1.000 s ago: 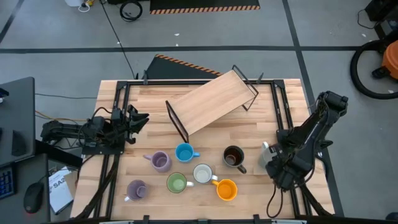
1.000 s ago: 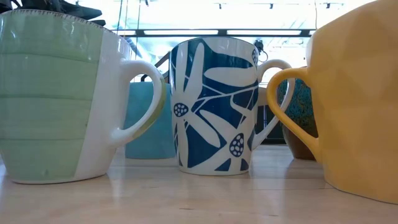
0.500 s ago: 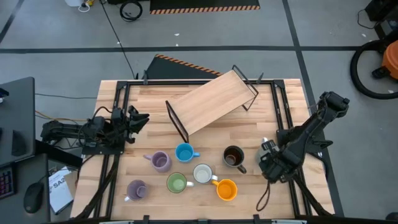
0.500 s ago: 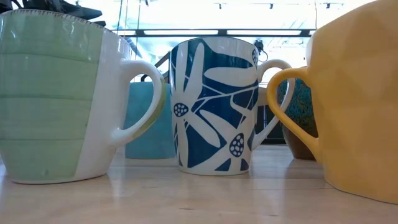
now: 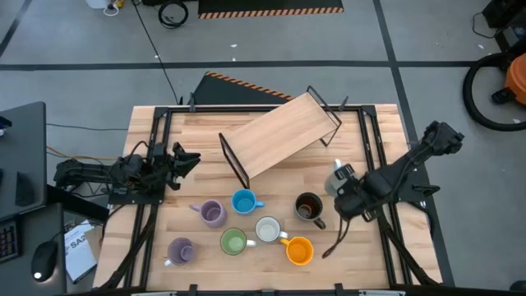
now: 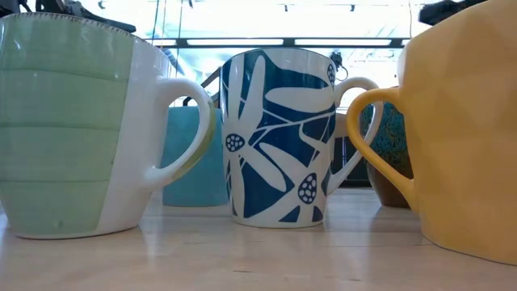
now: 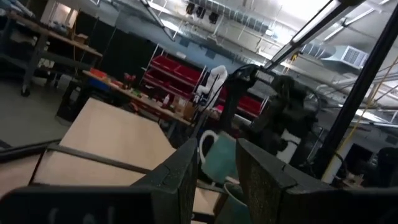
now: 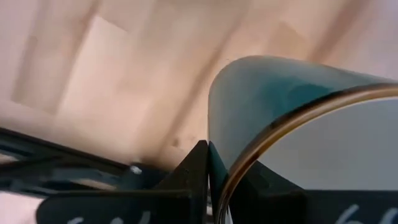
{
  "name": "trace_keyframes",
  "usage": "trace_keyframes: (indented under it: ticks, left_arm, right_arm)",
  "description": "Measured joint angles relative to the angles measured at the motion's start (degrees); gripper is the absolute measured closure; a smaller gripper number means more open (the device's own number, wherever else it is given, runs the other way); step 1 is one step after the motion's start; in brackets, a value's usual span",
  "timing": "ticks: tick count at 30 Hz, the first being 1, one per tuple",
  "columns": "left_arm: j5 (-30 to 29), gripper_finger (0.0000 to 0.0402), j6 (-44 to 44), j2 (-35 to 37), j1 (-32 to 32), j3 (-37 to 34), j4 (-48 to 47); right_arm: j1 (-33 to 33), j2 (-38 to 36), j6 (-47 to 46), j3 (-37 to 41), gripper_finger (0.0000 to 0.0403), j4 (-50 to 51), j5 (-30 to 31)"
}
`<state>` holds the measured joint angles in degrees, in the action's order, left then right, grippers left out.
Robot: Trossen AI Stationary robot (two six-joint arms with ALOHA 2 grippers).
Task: Place coffee mugs
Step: Put the light blue mug on the shelf
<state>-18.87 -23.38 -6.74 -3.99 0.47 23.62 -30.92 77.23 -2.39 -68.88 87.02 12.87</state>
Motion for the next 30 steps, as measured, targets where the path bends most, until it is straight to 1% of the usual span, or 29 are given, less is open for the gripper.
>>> trace_keyframes:
  ticks: [3,8,12,15,18,24,30]
  left_arm:
    - [0.33,0.0285,-0.78,0.00,0.01,0.00,-0.02]
    - [3.81,0.0285,-1.18,0.00,0.02,0.00,-0.01]
    - [4.07,0.0285,-1.20,0.00,0.00,0.00,-0.48]
    - [4.00,0.0285,-1.05,0.00,0.00,0.00,-0.96]
    - [3.52,0.0285,-1.00,0.01,0.02,0.00,-0.95]
    - [2.76,0.0285,-1.22,0.00,0.02,0.00,-0.91]
    - [2.12,0.0285,-1.47,0.00,0.02,0.00,-0.81]
  right_arm:
    - [4.22,-0.02,3.49,-3.71,0.0362,2.90,1.00]
    - [10.80,-0.02,11.56,-8.87,0.0362,2.99,2.35]
    - [15.95,-0.02,19.42,-11.75,0.0362,3.02,2.95]
    - [19.65,-0.02,24.88,-13.20,0.0362,3.02,4.59]
    - [23.32,-0.02,30.54,-14.23,0.0362,2.89,4.66]
    - [31.54,-0.02,40.19,-16.55,0.0362,0.95,3.89]
    - [38.58,0.03,48.74,-17.38,0.0362,-3.32,2.70]
